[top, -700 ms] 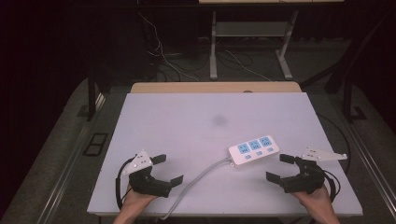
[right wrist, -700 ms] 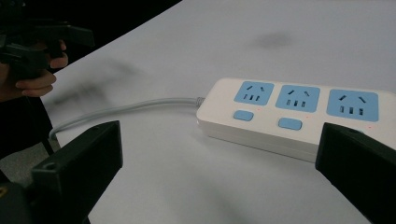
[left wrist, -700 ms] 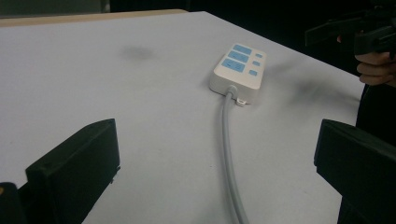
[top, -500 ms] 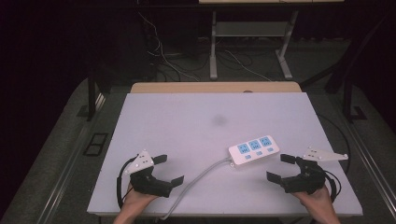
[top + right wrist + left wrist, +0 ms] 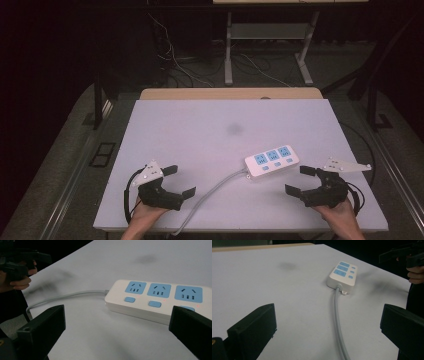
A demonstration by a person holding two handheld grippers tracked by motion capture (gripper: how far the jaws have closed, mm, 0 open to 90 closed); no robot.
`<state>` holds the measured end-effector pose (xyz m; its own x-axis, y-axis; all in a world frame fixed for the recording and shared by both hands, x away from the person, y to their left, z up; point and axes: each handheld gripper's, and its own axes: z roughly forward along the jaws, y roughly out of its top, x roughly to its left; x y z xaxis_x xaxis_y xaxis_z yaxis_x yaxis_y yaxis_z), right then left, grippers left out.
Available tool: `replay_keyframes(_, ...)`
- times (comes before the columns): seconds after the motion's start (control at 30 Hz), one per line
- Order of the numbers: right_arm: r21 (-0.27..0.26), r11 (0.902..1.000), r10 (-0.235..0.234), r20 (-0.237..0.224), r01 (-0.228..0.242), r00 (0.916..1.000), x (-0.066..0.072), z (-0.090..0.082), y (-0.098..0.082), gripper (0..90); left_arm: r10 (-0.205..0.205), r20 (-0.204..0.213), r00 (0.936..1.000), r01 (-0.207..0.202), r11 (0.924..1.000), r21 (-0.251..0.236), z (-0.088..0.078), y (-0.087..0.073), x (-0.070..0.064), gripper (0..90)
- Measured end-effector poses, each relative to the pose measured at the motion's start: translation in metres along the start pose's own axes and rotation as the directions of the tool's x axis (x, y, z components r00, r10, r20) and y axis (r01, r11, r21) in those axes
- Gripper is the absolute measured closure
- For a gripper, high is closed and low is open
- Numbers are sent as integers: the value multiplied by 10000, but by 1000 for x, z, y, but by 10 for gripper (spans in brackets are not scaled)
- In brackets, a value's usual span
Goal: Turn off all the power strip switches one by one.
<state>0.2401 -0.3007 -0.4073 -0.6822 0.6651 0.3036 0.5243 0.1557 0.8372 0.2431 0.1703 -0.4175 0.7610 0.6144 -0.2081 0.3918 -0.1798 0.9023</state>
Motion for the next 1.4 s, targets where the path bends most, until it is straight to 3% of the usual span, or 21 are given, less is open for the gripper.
replay_keyframes(0.67, 221, 9998, -18, 103, 16, 9999, 3, -2, 4, 6, -188, -251, 9995, 184, 9997, -163, -4, -1, 4, 0)
replay_keyframes(1.4, 1219, 9925, 19, 116, -33, 9999, -5, 1, 19, 6, -282, -327, 9991, 276, 9995, -177, -4, -2, 4, 0)
